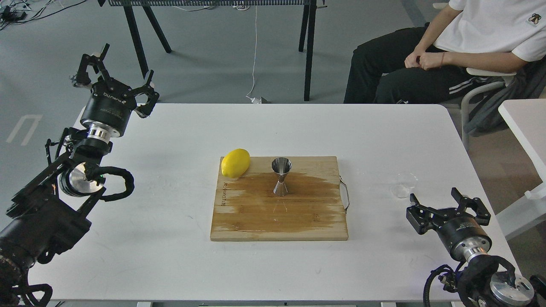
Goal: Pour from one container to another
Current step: 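Grasp the small clear glass cup with the right gripper and lift it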
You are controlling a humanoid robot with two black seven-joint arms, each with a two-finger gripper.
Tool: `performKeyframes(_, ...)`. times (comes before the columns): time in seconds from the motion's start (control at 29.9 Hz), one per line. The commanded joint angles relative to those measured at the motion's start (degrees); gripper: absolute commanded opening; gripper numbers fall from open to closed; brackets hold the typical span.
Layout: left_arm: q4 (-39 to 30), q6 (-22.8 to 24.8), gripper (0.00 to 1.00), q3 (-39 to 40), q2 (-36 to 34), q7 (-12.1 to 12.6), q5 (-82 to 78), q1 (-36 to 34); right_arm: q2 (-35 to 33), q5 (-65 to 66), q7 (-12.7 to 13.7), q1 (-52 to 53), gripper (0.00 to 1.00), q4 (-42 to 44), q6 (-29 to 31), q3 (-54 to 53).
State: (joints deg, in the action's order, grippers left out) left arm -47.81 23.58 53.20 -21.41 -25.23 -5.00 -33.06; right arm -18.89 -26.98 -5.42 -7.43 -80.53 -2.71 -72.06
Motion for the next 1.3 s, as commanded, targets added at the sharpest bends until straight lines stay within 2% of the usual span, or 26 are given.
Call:
performKeyframes(0.0,0.00,0.06,1.00,0.07,-0.12,0.00,-0.01,-0.07,0.34,0.00,1.64,3.64,1.00,2.39,-4.39,-0.01)
performKeyframes(0.13,0.00,0.15,1.00,-0.11,-0.21,0.00,-0.10,-0.07,2.80,-0.18,2.17,7.59,1.00,6.16,-10.37,-0.10)
performKeyframes(0.23,0.00,0.06,1.00,-0.11,-0.21,0.00,-0.10,-0.07,3.77,-0.09,3.75,9.18,1.00,9.41,-10.47,-0.01)
performKeyframes(0.43,-0.09,-0.55,1.00,0.07,-0.56,0.00,-0.10,-1.21,7.28,0.35,4.46,16.99,1.00,20.57,-10.47,1.13)
performKeyframes(0.6,-0.09,-0.73,1.00,-0.02,-0.91,0.00,-0.10,-1.92,8.52,0.35,4.98,18.76,0.97,22.70,-10.38,1.48)
performKeyframes(0.87,-0.09,-0.82,1.00,0.07,-1.88,-0.09,-0.10,-2.18,9.48,0.26,5.07,19.82,0.81,25.95,-8.80,0.60)
performKeyframes(1.0,-0.09,-0.73,1.00,-0.02,-1.96,-0.09,-0.10,-2.18,9.48,0.26,5.07,19.82,0.70,25.95,-7.75,0.60)
performKeyframes(1.14,-0.09,-0.90,1.00,0.07,-2.05,-0.09,-0.18,-2.18,9.57,0.26,5.07,19.82,0.64,26.21,-7.39,0.25)
performKeyframes(1.27,-0.09,-1.08,1.00,0.07,-1.97,-0.17,-0.19,-2.27,9.66,0.18,5.07,19.82,0.52,26.39,-7.22,0.25)
